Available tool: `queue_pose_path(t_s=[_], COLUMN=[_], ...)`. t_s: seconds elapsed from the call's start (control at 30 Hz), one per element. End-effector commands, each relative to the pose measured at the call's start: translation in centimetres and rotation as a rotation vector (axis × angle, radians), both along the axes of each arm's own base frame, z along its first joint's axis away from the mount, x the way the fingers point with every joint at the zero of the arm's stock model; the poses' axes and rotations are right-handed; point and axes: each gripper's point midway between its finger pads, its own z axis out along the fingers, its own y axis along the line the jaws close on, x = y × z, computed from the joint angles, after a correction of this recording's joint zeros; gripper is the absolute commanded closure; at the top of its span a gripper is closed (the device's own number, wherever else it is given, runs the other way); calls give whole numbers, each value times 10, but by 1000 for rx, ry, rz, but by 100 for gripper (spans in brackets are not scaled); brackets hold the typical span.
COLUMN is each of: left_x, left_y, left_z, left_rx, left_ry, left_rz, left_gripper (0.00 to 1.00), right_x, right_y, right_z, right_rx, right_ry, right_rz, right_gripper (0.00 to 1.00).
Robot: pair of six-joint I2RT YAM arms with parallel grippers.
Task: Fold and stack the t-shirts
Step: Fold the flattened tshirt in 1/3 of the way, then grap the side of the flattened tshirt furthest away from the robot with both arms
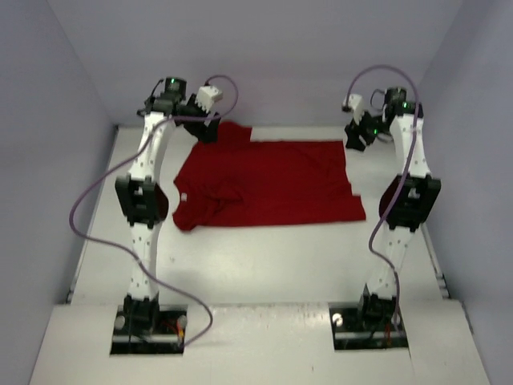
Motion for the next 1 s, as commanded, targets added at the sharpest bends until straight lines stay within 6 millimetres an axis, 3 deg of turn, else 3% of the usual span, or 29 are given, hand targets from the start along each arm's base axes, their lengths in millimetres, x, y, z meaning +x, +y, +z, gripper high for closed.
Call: queue_pose_path(t_s=[0.0, 0.1, 0.13, 0.23, 0.3, 0.37, 0.43, 0.5, 0.53, 0.6, 0.7, 0.73, 0.8, 0.83, 0.87, 0.9, 0.93, 0.97], left_x=[48, 89, 104, 125, 127, 132, 124, 106, 90, 58, -1, -12, -59, -73, -101, -116, -126, -146], left_y=[22, 32, 36, 38, 31, 26, 27, 26, 26, 27, 34, 36, 41, 42, 46, 44, 52, 57], left_z=[16, 19, 12, 27, 1, 6, 5, 9, 8, 11, 34, 13, 8, 0, -15, -15, -25, -52], left_rx=[-105, -208, -250, -342, -316, -328, -297, -274, -227, -175, -85, -47, 37, 69, 123, 150, 193, 283], left_ry=[-64, -153, -183, -297, -218, -206, -199, -174, -157, -138, -181, -136, -78, -49, 19, 25, 48, 105], left_rz=[178, 325, 377, 465, 471, 469, 440, 402, 349, 272, 160, 134, 39, 17, -46, -77, -79, -107], left_gripper=[26, 27, 27, 26, 26, 27, 27, 27, 27, 27, 27, 27, 27, 27, 28, 30, 30, 31], right_x=[26, 54, 63, 75, 77, 73, 52, 35, 11, -15, -75, -78, -108, -115, -124, -132, -132, -136], right_y=[25, 28, 27, 29, 30, 34, 42, 44, 44, 44, 49, 46, 46, 44, 37, 33, 29, 33], right_z=[-9, -18, -20, -33, -39, -35, -38, -37, -38, -17, -39, -26, -36, -40, -48, -60, -61, -70], right_rx=[192, 255, 281, 324, 305, 296, 256, 215, 153, 67, -59, -87, -162, -184, -236, -259, -281, -306], right_ry=[64, 39, 29, 37, 38, 29, 36, 24, 13, -57, -27, -61, -53, -45, -28, -3, 1, 23], right_rz=[-71, -147, -189, -274, -290, -266, -212, -168, -106, -12, 107, 102, 149, 155, 152, 162, 153, 170], right_gripper=[49, 45, 43, 41, 43, 43, 44, 45, 47, 51, 61, 64, 70, 73, 75, 79, 79, 83])
